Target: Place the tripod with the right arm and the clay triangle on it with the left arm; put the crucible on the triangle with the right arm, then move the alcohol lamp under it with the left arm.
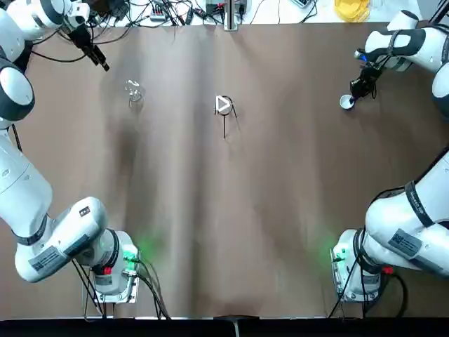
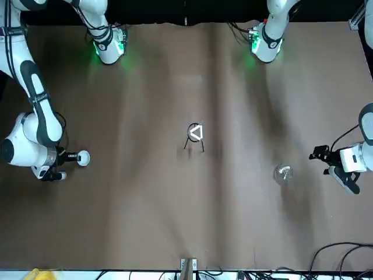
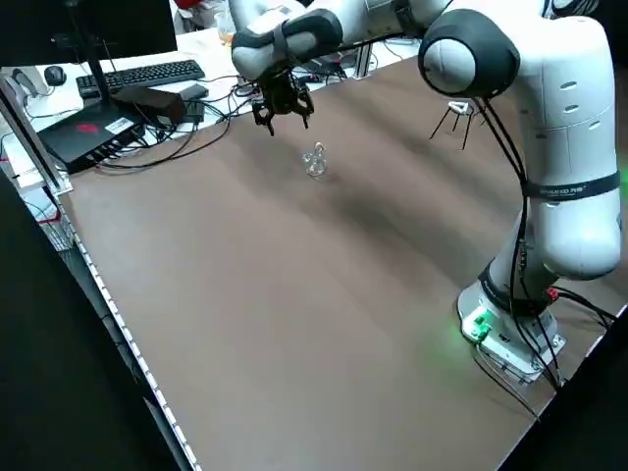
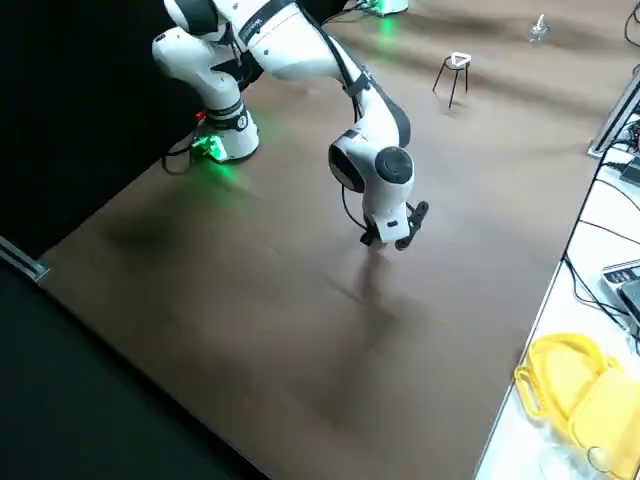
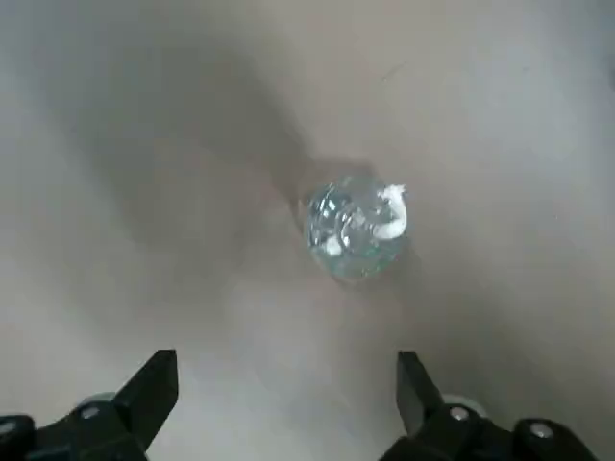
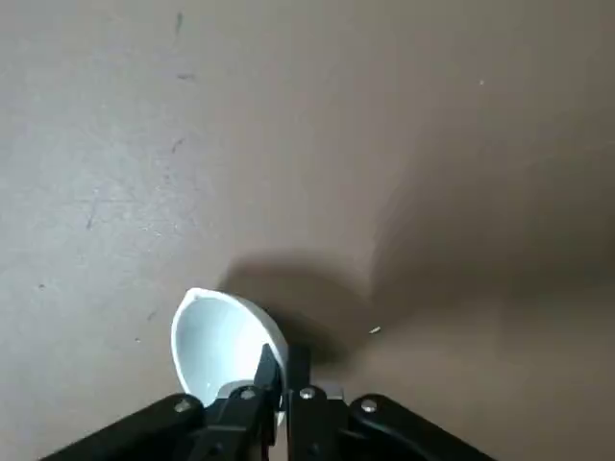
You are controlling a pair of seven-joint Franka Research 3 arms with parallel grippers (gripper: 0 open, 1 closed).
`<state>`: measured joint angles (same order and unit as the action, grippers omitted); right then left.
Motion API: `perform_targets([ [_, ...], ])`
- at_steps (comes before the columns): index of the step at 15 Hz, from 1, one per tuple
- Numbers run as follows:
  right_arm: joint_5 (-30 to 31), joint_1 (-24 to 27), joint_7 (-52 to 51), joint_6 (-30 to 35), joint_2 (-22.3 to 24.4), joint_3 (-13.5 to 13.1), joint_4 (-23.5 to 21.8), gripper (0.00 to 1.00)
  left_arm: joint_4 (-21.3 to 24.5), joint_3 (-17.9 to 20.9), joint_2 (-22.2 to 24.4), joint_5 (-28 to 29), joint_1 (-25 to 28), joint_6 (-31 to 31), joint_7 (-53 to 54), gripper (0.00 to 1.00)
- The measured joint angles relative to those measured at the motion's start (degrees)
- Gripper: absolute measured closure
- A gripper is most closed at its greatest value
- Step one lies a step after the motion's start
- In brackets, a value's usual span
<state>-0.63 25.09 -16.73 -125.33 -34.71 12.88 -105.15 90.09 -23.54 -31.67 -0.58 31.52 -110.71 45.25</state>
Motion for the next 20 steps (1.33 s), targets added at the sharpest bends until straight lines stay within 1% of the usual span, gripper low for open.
perform_targets([
  [2,0.0,-0.4,0.0,1.7,0.0,0.0,0.6,0.93,0.0,0.2,-0.7,-4.1,0.8,-1.9,9.4,0.00],
  [4,-0.1,-1.5,0.5,8.2,0.1,0.7,3.3,0.93,0.1,0.3,-2.1,-9.5,2.8,-2.3,19.9,0.00],
  [5,-0.4,-2.1,1.2,12.1,0.4,1.6,5.2,0.93,0.1,0.4,-3.2,-12.3,3.8,-2.5,24.9,0.00],
  [6,-0.9,-2.5,2.7,15.6,1.2,3.2,6.7,0.93,0.1,0.4,-4.3,-14.6,4.7,-2.6,29.5,0.00],
  [7,-2.0,-2.8,5.4,18.3,2.6,5.3,7.8,0.93,0.1,0.5,-5.5,-16.1,5.4,-2.6,34.3,0.00],
  [8,-4.9,-3.3,13.2,21.8,6.1,10.8,8.6,0.93,0.1,0.4,-7.7,-18.8,5.7,-2.9,43.4,0.00],
  [10,-6.6,-3.7,23.1,23.5,9.1,17.2,8.6,0.93,0.1,0.4,-9.6,-22.8,5.6,-3.2,51.7,0.00],
  [11,-7.3,-3.9,28.5,23.6,9.9,20.8,8.5,0.93,0.1,0.5,-10.5,-24.7,5.7,-3.3,56.0,0.00],
  [12,-7.7,-4.2,33.8,23.3,10.3,24.2,8.4,0.93,0.1,0.5,-11.6,-26.7,5.9,-3.4,60.2,0.00],
  [13,-8.5,-4.9,38.7,22.0,10.3,27.1,8.3,0.93,0.1,0.6,-12.7,-28.6,6.2,-3.6,64.2,0.00],
  [14,-9.6,-6.4,42.3,19.7,10.3,28.6,8.1,0.94,0.1,1.0,-13.7,-30.2,6.5,-3.7,67.7,0.00],
  [16,-11.8,-10.9,47.8,13.3,10.2,29.4,7.7,0.94,0.1,2.0,-15.1,-32.8,6.9,-3.8,73.8,0.00],
  [18,-12.6,-15.6,51.4,6.1,9.7,29.4,7.1,0.94,0.1,2.7,-16.5,-34.9,7.2,-3.8,78.2,0.00],
  [20,-12.8,-20.0,53.6,0.1,8.2,29.3,6.4,0.94,0.1,2.9,-18.1,-37.2,7.8,-3.8,83.1,0.00],
])
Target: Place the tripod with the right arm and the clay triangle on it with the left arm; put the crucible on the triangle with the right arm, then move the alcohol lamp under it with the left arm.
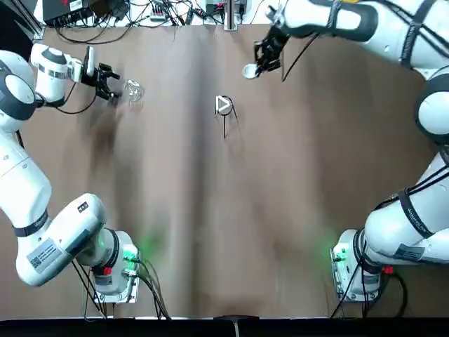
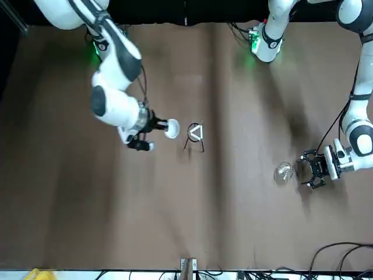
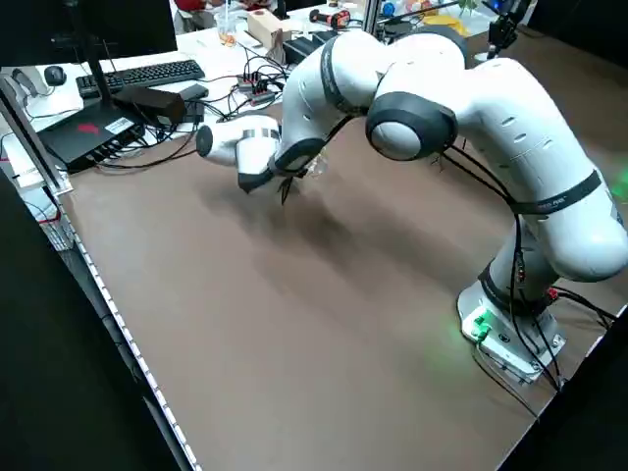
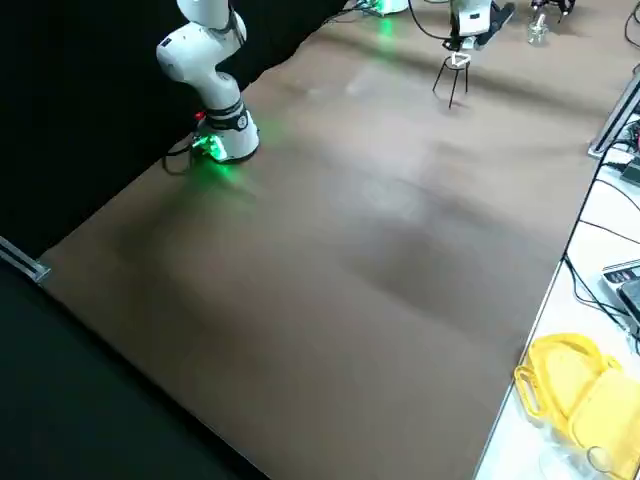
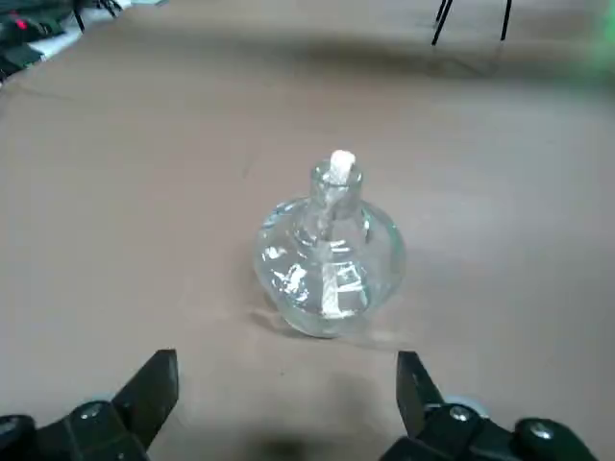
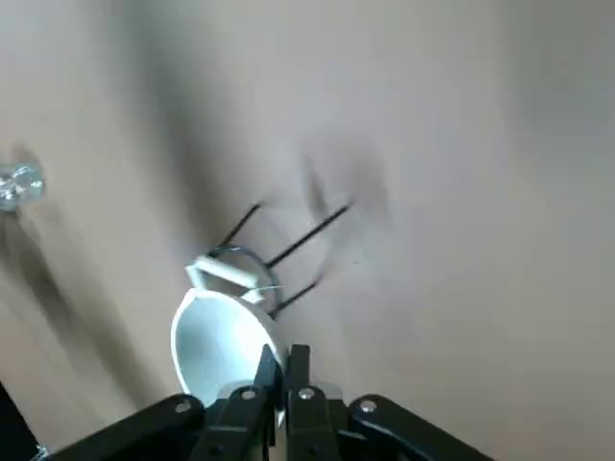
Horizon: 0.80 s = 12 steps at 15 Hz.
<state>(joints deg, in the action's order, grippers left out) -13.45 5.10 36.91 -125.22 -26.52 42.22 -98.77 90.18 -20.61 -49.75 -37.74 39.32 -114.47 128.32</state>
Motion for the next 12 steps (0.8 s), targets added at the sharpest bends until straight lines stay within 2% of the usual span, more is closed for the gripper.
perform_targets([
  [4,0.0,-6.2,3.8,-8.0,-4.6,-0.3,-0.1,0.94,0.0,0.7,-3.2,-7.2,0.4,0.3,9.0,0.00],
  [7,0.0,-9.1,4.3,-11.7,-6.6,-0.9,-0.1,0.94,0.1,0.9,-5.3,-8.8,0.4,1.8,10.5,0.00],
  [12,0.0,-14.9,4.5,-15.0,-8.3,-5.4,0.0,0.94,0.0,0.8,-7.0,-10.9,0.0,3.7,10.9,0.00],
])
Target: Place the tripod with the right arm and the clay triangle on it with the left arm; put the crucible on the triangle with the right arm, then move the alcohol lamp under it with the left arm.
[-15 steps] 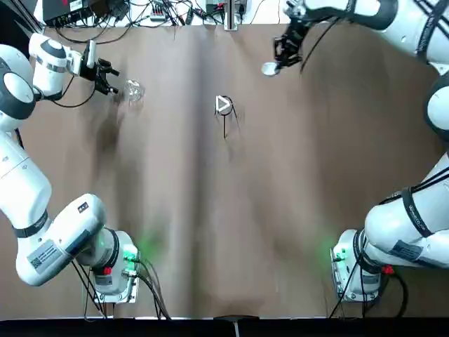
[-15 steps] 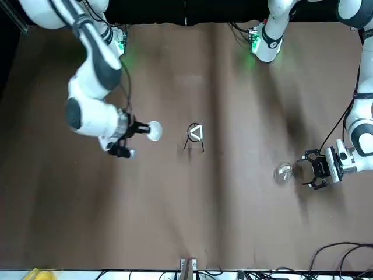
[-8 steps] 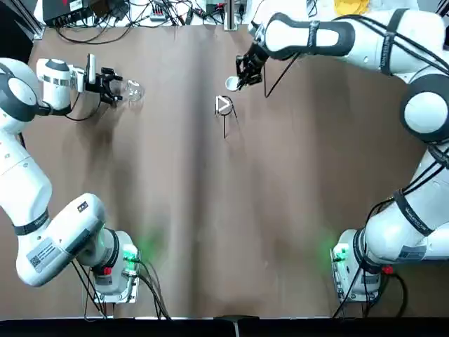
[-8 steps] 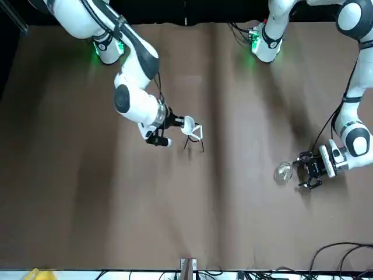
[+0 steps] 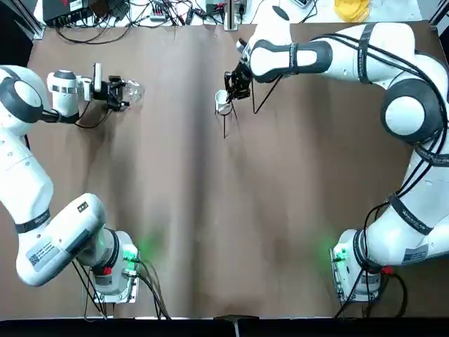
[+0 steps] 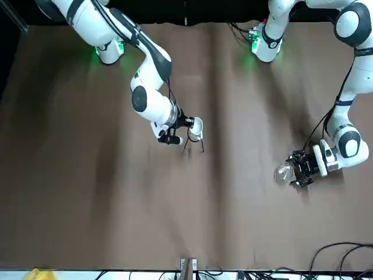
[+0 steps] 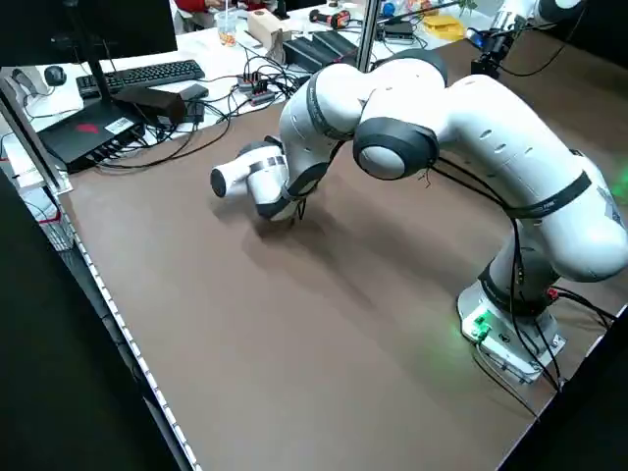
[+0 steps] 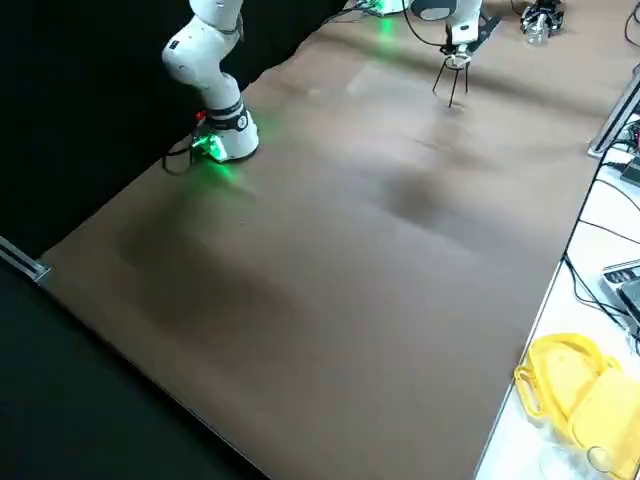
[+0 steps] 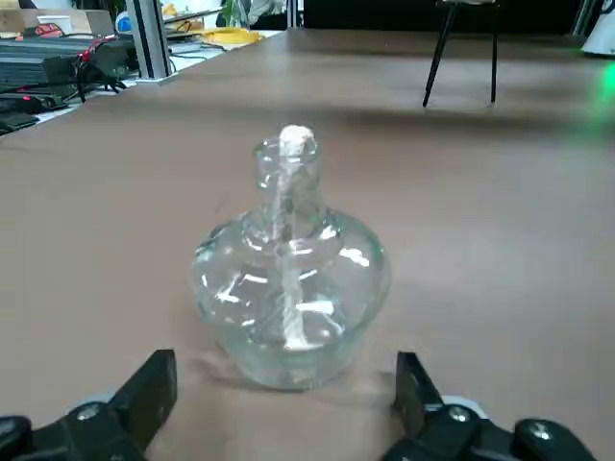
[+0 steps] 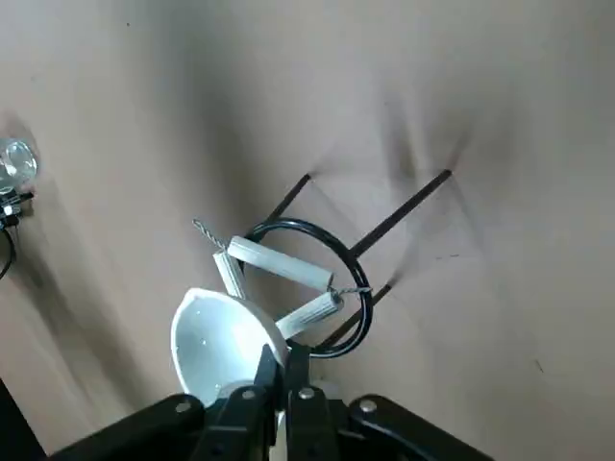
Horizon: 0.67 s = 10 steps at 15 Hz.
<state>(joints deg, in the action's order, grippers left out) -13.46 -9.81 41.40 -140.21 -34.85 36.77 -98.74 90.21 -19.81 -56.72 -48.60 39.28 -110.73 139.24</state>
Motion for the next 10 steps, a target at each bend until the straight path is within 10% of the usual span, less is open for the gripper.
perform_targets([
  [10,0.0,-1.6,0.3,-2.5,-1.4,-2.3,0.1,0.94,0.0,-0.1,-1.4,-3.4,-2.7,2.2,0.1,0.00],
])
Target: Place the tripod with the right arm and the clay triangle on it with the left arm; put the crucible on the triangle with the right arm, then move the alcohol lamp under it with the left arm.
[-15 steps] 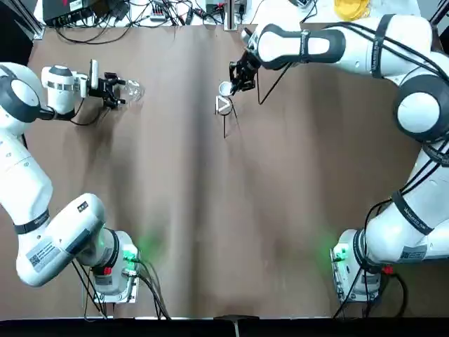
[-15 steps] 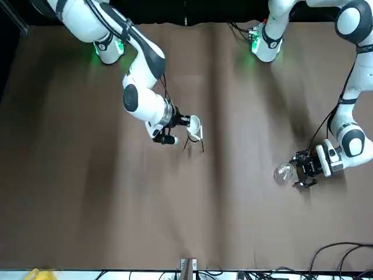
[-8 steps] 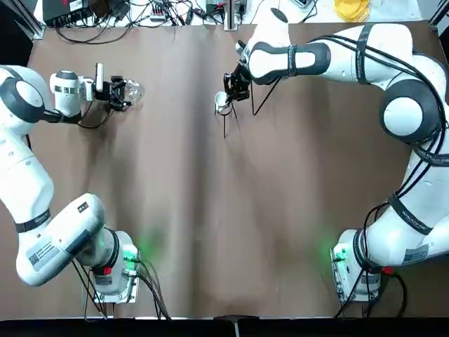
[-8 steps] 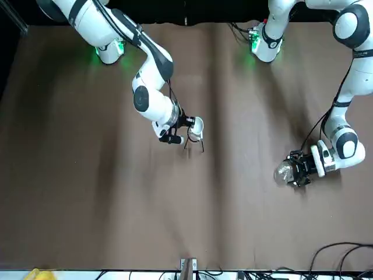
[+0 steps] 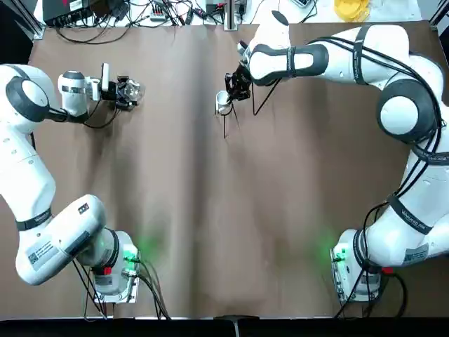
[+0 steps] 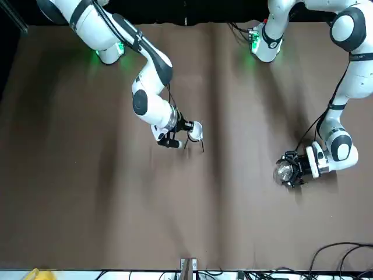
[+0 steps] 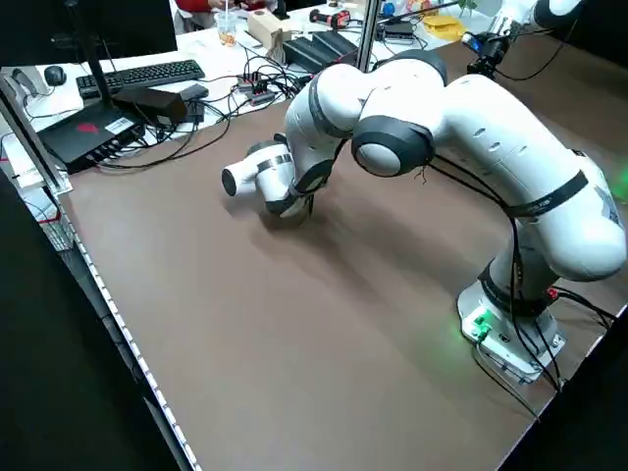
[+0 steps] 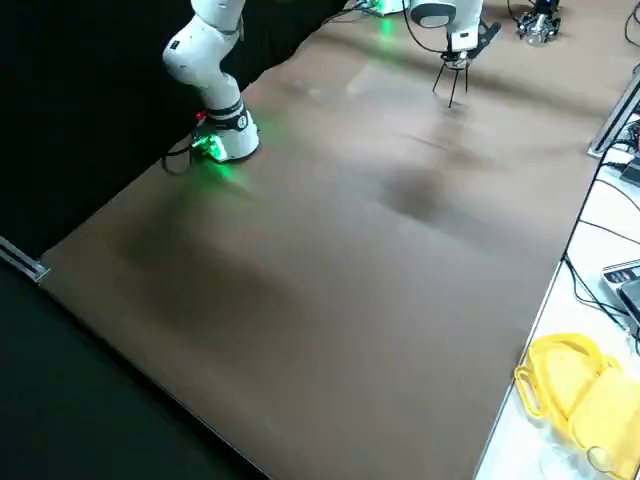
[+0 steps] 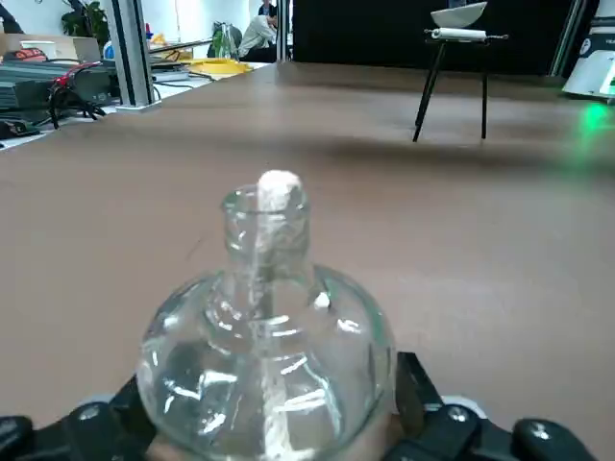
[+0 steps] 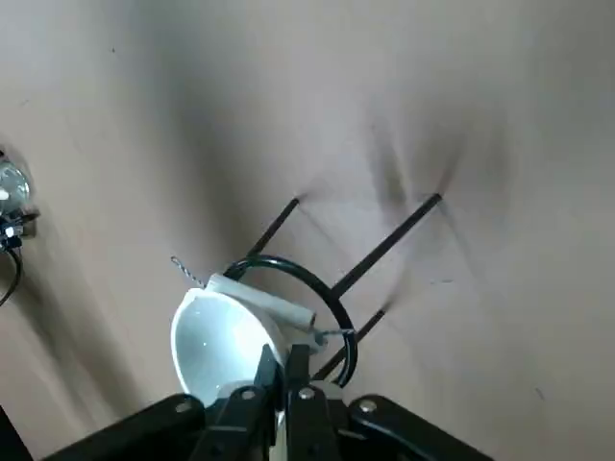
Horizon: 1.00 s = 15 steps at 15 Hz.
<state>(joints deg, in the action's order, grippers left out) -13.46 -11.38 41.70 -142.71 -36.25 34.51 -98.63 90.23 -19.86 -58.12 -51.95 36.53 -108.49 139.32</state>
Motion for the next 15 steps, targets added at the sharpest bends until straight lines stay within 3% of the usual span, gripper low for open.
perform_targets([
  [4,0.0,-0.6,0.0,-0.3,-0.1,-0.5,0.1,0.94,0.0,0.0,-0.3,0.0,-0.3,1.6,0.0,0.01],
  [7,0.0,-0.6,0.0,-0.4,-0.1,-0.6,0.1,0.93,0.0,0.0,-0.3,0.0,-0.4,1.6,0.0,0.11],
  [12,0.0,-0.6,0.0,-0.4,-0.1,-0.7,0.4,0.48,0.1,0.0,-0.5,-1.0,-1.3,1.7,0.0,0.19],
  [14,0.0,-0.6,0.1,-0.4,-0.1,-0.8,1.1,0.37,0.1,0.0,-0.6,-1.1,-2.6,1.9,0.1,0.19],
  [15,0.0,-0.5,0.2,-0.4,-0.1,-0.9,1.4,0.37,0.1,-0.1,-0.6,-1.1,-3.2,2.3,0.4,0.19],
])
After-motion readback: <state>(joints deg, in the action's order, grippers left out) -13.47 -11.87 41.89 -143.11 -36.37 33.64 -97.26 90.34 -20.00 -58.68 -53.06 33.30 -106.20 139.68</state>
